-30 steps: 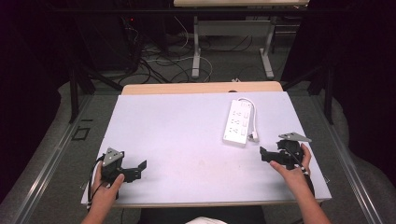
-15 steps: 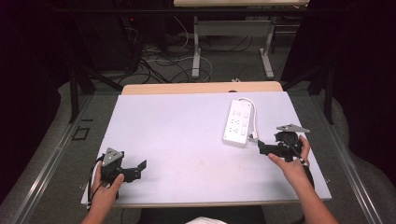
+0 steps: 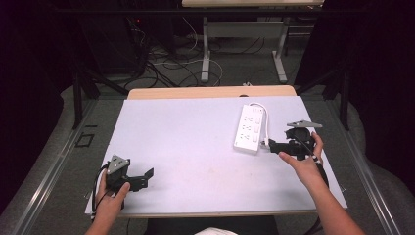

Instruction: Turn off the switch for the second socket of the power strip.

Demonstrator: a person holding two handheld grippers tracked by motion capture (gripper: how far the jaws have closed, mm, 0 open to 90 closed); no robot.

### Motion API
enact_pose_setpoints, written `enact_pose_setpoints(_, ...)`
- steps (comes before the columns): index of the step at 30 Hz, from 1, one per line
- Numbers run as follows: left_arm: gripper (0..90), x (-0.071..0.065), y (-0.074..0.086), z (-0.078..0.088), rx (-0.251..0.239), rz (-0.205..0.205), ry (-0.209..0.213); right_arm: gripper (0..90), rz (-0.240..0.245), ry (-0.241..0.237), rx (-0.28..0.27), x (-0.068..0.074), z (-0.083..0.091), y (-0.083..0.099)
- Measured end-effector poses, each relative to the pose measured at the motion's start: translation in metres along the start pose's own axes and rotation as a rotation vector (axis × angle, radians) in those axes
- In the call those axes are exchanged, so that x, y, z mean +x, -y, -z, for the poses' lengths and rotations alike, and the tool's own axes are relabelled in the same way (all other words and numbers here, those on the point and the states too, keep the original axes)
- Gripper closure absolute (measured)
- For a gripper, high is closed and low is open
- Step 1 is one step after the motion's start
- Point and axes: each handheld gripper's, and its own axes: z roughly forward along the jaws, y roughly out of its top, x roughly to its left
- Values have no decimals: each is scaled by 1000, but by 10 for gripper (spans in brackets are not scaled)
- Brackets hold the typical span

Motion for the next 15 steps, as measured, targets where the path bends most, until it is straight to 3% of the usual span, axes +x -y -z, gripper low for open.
enact_pose_setpoints(15,5,1,0,0,2,2,4,105,21,19,27,9,-4,-26)
